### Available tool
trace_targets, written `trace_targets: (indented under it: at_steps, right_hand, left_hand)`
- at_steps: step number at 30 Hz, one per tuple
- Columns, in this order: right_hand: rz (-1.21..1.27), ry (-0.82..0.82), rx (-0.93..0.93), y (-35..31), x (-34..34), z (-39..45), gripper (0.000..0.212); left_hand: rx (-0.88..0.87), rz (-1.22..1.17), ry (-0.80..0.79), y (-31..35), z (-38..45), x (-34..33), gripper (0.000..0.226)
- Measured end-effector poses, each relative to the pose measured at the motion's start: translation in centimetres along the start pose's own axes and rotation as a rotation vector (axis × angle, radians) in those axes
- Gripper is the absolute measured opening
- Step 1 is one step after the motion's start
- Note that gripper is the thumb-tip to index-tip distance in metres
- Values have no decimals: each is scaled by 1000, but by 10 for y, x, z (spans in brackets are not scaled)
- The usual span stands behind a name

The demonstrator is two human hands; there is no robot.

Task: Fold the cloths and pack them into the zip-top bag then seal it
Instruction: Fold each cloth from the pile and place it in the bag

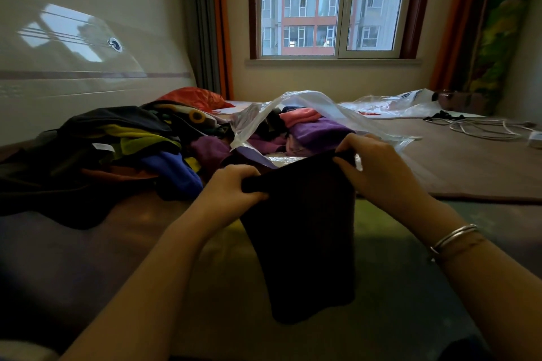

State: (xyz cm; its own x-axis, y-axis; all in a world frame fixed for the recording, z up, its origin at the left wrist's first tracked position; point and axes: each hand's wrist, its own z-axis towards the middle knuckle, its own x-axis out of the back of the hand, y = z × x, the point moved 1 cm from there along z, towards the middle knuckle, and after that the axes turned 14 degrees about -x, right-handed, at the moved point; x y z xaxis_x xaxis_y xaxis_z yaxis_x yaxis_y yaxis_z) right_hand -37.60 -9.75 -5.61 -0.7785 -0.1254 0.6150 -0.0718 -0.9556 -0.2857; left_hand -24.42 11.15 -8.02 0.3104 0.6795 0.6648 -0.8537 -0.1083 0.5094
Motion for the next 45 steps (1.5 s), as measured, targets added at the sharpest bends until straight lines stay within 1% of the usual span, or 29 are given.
trace_targets:
  at_steps: [2,4,7,11,14,18,20,22,23,25,26,28,33,36,39,41,43,45]
  right_hand:
    - [-17,27,-69,9,2,2,9]
    - [-40,11,-124,17,0,3,9]
    - [-37,-6,-151,19,-2,2,8]
    - [9,17,-172,15,-1,3,8]
    - [66,-13,-214,12,-1,2,4]
    - [111,-42,-268,7,-2,3,3]
    - [144,-44,-297,5,-1,3,3]
    - [177,-43,-331,5,-1,3,5]
    - [191,-39,-349,5,-1,3,7]
    - [211,-25,-386,6,0,4,11]
    - [217,-18,-399,7,0,4,12]
    - [231,-14,-411,7,1,4,13]
    - [270,-3,-414,6,0,4,8]
    - [315,11,-429,6,0,5,7]
    - [325,12,-427,6,0,5,7]
    - [316,22,-418,7,1,4,11]
    - [311,21,-423,9,1,4,17]
    - [357,5,-456,9,2,5,22]
  left_hand:
    - [9,-71,145,-1,2,4,18]
    - [18,-162,267,-2,3,6,23]
    - [15,-271,348,1,4,6,27]
    - [31,-308,429,5,5,9,20]
    - [80,-388,437,7,5,9,15]
    - [127,-527,413,8,6,5,32]
    - [138,-555,405,5,7,4,40]
    - [116,-590,363,4,7,3,45]
    - [92,-611,324,5,7,3,43]
    - [56,-630,245,6,6,3,30]
    - [51,-618,213,8,5,3,25]
    - [46,-530,190,8,5,3,21]
    - [-36,-216,260,5,7,0,20]
    - [-69,-151,306,6,7,1,17]
    - [-74,-170,339,10,8,4,17]
    - [-57,-221,359,12,9,6,17]
    - [-13,-305,384,13,10,6,13]
    - [45,-444,419,12,10,5,13]
